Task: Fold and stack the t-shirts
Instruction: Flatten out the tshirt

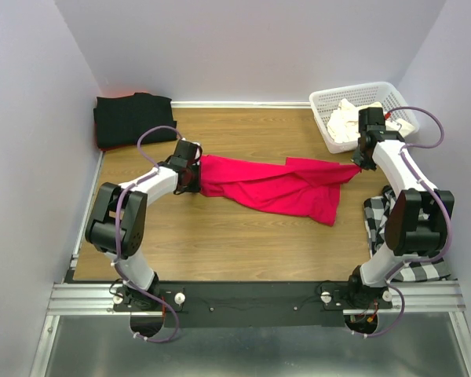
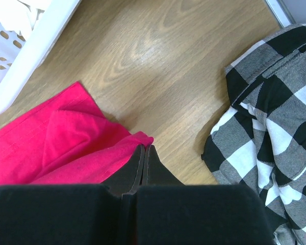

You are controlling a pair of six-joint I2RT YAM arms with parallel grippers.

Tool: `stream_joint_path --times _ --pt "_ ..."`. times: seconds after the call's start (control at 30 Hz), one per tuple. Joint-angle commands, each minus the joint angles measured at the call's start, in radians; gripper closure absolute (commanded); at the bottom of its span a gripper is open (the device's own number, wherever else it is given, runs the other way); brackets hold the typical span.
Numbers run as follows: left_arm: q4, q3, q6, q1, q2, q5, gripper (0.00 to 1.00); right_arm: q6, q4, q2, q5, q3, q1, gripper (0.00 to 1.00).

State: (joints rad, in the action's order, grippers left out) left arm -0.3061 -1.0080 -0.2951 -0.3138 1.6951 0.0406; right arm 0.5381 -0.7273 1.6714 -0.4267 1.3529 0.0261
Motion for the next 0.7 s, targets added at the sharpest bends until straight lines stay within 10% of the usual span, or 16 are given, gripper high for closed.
stream_joint_path --times 0.0,0.67 --pt "0.038 -0.061 -0.018 -0.002 0.021 0.025 0.62 -0.006 -0.006 0.016 0.016 0.026 0.008 0.99" --pt "0.016 -0.152 -0.026 -0.002 0.031 0.028 0.65 -0.015 -0.004 0.031 0.031 0.017 0.008 0.99"
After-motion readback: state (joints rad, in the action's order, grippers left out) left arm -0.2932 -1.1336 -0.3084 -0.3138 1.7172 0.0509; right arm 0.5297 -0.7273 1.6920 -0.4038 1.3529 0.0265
